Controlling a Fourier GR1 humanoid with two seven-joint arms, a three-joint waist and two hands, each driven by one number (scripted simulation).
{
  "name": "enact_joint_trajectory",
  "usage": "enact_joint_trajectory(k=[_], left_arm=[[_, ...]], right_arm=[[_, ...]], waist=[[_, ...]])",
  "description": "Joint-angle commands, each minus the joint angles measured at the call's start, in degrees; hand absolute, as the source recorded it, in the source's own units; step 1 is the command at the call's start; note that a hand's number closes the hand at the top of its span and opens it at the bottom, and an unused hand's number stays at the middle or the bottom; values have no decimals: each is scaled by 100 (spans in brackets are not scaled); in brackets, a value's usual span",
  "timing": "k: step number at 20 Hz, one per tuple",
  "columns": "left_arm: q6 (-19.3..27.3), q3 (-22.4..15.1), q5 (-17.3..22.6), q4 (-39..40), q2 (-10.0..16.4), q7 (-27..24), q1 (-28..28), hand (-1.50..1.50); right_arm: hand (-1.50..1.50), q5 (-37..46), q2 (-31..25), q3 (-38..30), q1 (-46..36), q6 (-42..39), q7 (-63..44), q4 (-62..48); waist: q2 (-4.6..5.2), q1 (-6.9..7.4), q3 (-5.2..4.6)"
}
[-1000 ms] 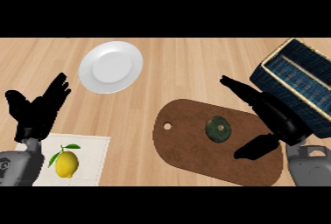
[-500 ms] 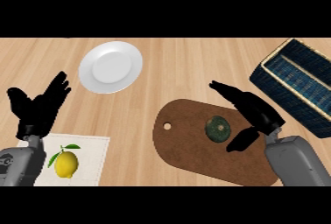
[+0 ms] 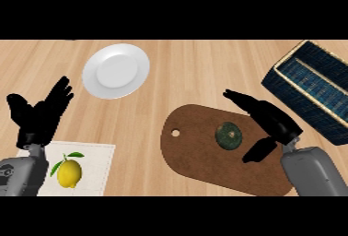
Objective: Pick the squash from the cutting board and place it in the basket
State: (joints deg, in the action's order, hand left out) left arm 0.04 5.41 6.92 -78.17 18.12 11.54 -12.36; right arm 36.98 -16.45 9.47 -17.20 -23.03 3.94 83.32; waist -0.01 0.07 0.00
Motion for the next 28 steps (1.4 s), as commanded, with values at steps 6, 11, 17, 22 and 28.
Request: enact_joint_trajectory(k=[6,11,17,22,28], left_arm=[[-106,160,-144,-235,-174,56,146,0],[-323,329,-149,88,-47,-17,-74,0],[-95,226,-398,-223,-331,169,3,0],[-287,236,-338,-664,-263,538,190,0],[-358,486,-238,-151,-253,372,-166,0]], right_arm=[[-150,71,378,-14,-45,-366,94,141],[-150,425,-25,-223,197,-30,850,-232],[-150,864,333,28,356,-84,260,108],[150,1340,456,255,224,291,572,-357],[150,1890,722,454,59,875,870,-1105]], waist=[[0,1,0],[6,-5,1],[-1,-13,0],[-2,8,1],[5,6,1]])
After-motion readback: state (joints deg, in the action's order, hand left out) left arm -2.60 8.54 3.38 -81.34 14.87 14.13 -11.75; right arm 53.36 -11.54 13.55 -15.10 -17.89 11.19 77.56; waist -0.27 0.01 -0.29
